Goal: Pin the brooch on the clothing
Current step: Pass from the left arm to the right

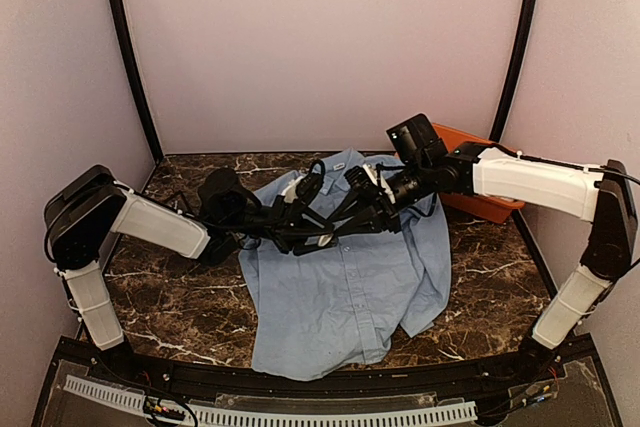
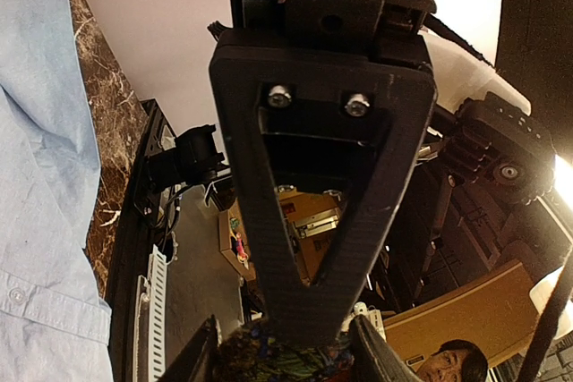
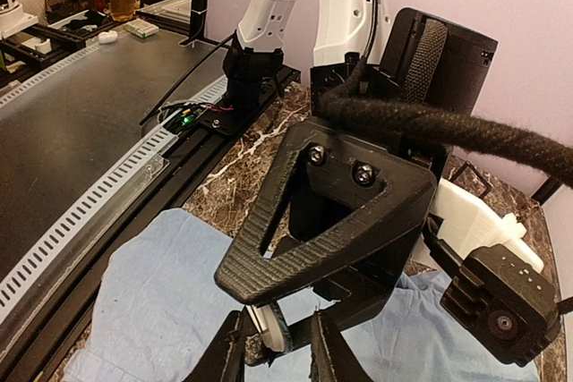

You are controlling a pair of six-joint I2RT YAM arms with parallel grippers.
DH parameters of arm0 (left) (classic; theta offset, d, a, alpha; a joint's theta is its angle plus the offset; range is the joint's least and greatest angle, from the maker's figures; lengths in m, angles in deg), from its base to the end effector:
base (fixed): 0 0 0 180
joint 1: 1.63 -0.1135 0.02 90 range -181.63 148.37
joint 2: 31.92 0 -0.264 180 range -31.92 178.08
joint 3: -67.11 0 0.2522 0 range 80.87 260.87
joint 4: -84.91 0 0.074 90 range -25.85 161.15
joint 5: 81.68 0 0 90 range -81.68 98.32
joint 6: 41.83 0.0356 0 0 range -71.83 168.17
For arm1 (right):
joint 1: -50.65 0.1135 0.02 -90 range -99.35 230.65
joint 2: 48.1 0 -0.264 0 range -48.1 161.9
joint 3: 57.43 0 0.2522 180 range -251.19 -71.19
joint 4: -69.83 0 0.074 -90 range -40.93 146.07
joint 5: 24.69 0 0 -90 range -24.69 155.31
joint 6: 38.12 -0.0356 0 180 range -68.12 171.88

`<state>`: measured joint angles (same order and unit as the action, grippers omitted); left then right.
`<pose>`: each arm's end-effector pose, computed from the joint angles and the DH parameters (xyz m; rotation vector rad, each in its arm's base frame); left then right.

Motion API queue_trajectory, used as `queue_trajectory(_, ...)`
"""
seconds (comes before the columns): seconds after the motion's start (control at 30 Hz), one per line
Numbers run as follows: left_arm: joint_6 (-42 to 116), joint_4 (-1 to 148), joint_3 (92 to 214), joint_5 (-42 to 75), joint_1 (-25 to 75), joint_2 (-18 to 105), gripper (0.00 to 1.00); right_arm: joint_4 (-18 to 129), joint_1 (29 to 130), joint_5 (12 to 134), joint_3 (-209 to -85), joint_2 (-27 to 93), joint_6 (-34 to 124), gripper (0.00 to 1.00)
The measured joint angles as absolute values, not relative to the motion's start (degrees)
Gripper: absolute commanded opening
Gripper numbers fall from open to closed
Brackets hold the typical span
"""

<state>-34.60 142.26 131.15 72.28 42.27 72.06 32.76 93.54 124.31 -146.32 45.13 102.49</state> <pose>0.2391 -0.2745 0.2346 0.7275 1.9016 -2.3221 0.2398 0.2644 0.2969 -1.8235 1.0076 1.0781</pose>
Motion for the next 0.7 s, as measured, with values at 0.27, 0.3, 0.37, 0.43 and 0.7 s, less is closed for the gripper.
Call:
queue_trajectory(0.27, -34.62, 142.26, 131.15, 72.28, 42.42, 72.32, 0.4, 31.15, 93.83, 124.81, -147.46, 45.15, 103.64, 0.18)
queue_trajectory(0.3, -34.6, 142.26, 131.15, 72.28, 42.42, 72.32, 0.4, 30.9, 93.87, 124.9, -147.52, 45.15, 103.73, 0.18)
queue_trajectory(0.37, -34.6, 142.26, 131.15, 72.28, 42.42, 72.35, 0.4, 30.25, 93.96, 124.94, -147.72, 45.3, 103.91, 0.17)
queue_trajectory(0.43, -34.62, 142.28, 131.15, 72.26, 42.42, 72.39, 0.4, 29.77, 94.11, 125.07, -148.0, 45.67, 103.99, 0.15)
queue_trajectory(0.7, -35.38, 142.3, 131.15, 72.76, 42.53, 73.09, 0.39, 27.8, 94.37, 125.23, -148.81, 46.85, 105.42, 0.0)
